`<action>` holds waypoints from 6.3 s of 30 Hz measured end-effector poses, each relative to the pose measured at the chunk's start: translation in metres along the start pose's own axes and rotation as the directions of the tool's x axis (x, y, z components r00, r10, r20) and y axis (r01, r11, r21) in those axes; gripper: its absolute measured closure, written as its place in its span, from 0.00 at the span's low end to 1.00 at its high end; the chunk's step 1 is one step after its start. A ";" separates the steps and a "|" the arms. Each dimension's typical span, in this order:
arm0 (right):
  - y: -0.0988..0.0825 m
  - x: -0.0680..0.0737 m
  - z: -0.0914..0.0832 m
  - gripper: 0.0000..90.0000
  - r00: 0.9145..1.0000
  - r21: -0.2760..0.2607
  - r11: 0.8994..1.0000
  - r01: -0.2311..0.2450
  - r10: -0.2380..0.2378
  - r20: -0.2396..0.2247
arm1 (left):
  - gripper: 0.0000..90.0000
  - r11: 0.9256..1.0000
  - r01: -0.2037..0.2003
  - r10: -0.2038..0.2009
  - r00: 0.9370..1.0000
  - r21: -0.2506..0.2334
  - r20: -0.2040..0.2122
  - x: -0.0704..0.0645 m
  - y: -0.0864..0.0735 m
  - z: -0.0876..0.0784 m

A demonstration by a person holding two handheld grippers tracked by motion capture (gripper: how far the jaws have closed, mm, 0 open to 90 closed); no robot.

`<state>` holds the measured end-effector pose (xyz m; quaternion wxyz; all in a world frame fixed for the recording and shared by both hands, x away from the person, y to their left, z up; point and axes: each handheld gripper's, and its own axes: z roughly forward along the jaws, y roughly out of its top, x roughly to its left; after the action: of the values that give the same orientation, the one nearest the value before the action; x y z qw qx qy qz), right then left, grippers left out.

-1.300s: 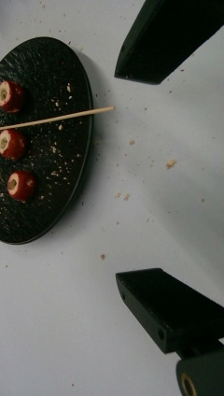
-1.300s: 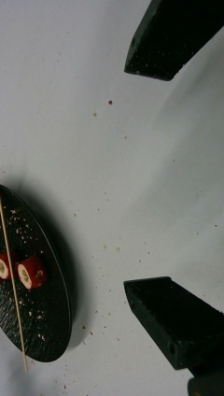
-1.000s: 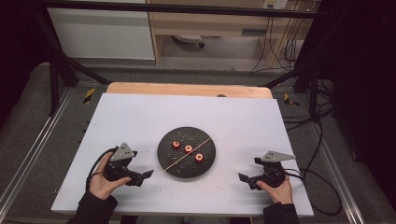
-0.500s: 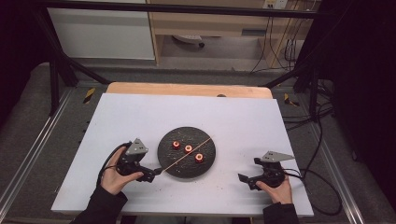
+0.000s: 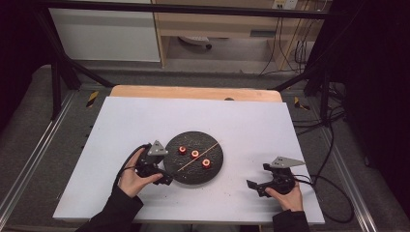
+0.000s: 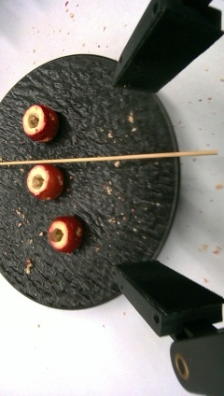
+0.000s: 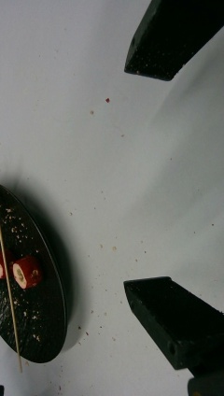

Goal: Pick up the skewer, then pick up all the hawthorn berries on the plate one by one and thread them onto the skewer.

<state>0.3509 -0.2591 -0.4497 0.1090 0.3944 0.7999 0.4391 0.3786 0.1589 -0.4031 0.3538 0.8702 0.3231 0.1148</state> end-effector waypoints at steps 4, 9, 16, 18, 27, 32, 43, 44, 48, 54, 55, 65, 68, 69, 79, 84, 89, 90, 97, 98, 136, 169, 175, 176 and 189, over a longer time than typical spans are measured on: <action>0.000 0.000 0.000 0.01 1.000 -0.001 1.000 -0.001 0.001 0.000 | 0.13 1.000 -0.002 0.002 1.000 0.019 -0.001 -0.003 0.006 0.008; 0.000 0.000 0.000 0.01 1.000 0.002 1.000 0.000 0.000 -0.001 | 0.19 0.999 0.004 -0.003 1.000 0.039 -0.009 -0.004 0.011 0.016; 0.000 0.000 0.001 0.01 1.000 0.007 1.000 0.002 -0.002 -0.003 | 0.31 0.998 0.016 -0.014 1.000 0.061 -0.018 -0.005 0.016 0.024; 0.000 0.000 0.001 0.01 1.000 0.008 1.000 0.002 -0.002 -0.003 | 0.33 0.998 0.021 -0.020 1.000 0.065 -0.017 -0.006 0.018 0.026; 0.000 0.000 0.000 0.01 1.000 0.007 1.000 -0.002 0.002 -0.006 | 0.49 0.995 -0.001 0.003 1.000 0.104 -0.020 -0.009 0.023 0.034; 0.000 0.000 0.000 0.01 1.000 0.008 1.000 -0.002 0.002 -0.006 | 0.59 0.992 -0.006 0.008 1.000 0.125 -0.016 -0.011 0.026 0.038; 0.000 0.000 0.000 0.01 1.000 0.008 1.000 -0.001 0.001 -0.007 | 0.74 0.982 -0.031 0.032 0.999 0.187 0.000 -0.014 0.030 0.046; 0.000 0.000 0.000 0.01 1.000 0.009 1.000 -0.001 0.001 -0.007 | 0.76 0.981 -0.033 0.033 0.999 0.193 0.005 -0.014 0.031 0.047; 0.000 0.000 0.000 0.01 1.000 0.010 1.000 -0.001 0.002 -0.007 | 0.82 0.977 -0.033 0.031 0.999 0.208 0.014 -0.014 0.031 0.047; 0.000 0.000 0.000 0.01 1.000 0.012 1.000 -0.005 0.005 -0.011 | 0.90 0.971 -0.037 0.032 0.999 0.236 0.023 -0.015 0.033 0.049; 0.000 0.000 0.000 0.01 1.000 0.012 1.000 -0.005 0.005 -0.011 | 0.90 0.970 -0.037 0.032 0.999 0.242 0.027 -0.015 0.033 0.050; 0.000 0.000 0.001 0.01 1.000 0.014 1.000 -0.003 0.003 -0.012 | 0.97 0.960 -0.058 0.051 0.998 0.273 0.031 -0.016 0.035 0.051; 0.000 0.000 0.001 0.01 1.000 0.015 1.000 -0.003 0.004 -0.011 | 0.97 0.960 -0.060 0.054 0.998 0.275 0.031 -0.017 0.035 0.051; 0.000 0.000 0.001 0.01 1.000 0.015 1.000 -0.004 0.004 -0.012 | 0.97 0.959 -0.062 0.055 0.998 0.275 0.031 -0.017 0.035 0.051; 0.000 0.000 0.001 0.01 1.000 0.016 1.000 -0.004 0.004 -0.014 | 0.98 0.965 -0.065 0.060 0.998 0.252 0.028 -0.018 0.034 0.044; 0.000 0.000 0.001 0.01 1.000 0.019 1.000 -0.006 0.007 -0.013 | 0.98 0.974 -0.057 0.053 0.998 0.219 0.024 -0.018 0.030 0.036; 0.000 0.000 0.001 0.01 1.000 0.022 1.000 -0.012 0.012 -0.011 | 0.98 0.985 -0.032 0.029 0.999 0.172 0.023 -0.015 0.024 0.026; 0.000 0.000 0.001 0.01 1.000 0.021 1.000 -0.012 0.012 -0.011 | 0.98 0.986 -0.027 0.024 1.000 0.163 0.020 -0.015 0.023 0.024; 0.000 0.000 0.002 0.01 1.000 0.026 1.000 -0.017 0.017 -0.009 | 0.98 0.997 0.015 -0.016 1.000 0.079 0.008 -0.011 0.008 0.008; 0.000 0.000 0.002 0.01 1.000 0.029 0.999 -0.014 0.014 -0.005 | 0.98 0.998 0.023 -0.024 1.000 0.063 0.012 -0.010 0.005 0.006; 0.017 0.017 0.020 0.01 1.000 0.066 0.998 -0.003 0.002 0.009 | 0.98 0.977 0.134 -0.135 0.991 -0.168 0.004 0.001 -0.066 -0.027; 0.128 0.084 0.097 0.24 0.965 0.329 0.908 0.261 -0.249 -0.079 | 0.98 0.979 0.130 -0.129 0.991 -0.158 0.015 0.005 -0.072 -0.026; 0.137 0.088 0.119 0.34 0.950 0.425 0.849 0.313 -0.288 -0.124 | 0.98 0.979 0.130 -0.129 0.992 -0.155 0.015 0.005 -0.072 -0.026; 0.137 0.088 0.119 0.34 0.950 0.425 0.849 0.313 -0.288 -0.124 | 0.98 0.979 0.129 -0.129 0.992 -0.155 0.014 0.005 -0.072 -0.026; 0.137 0.084 0.138 0.59 0.941 0.512 0.790 0.337 -0.283 -0.183 | 0.98 0.981 0.124 -0.123 0.992 -0.146 0.015 0.005 -0.071 -0.025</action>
<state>0.4405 -0.0710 -0.4089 0.0261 0.2504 0.9485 0.1924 0.3376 0.2142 -0.4346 0.4244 0.8204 0.3659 0.1136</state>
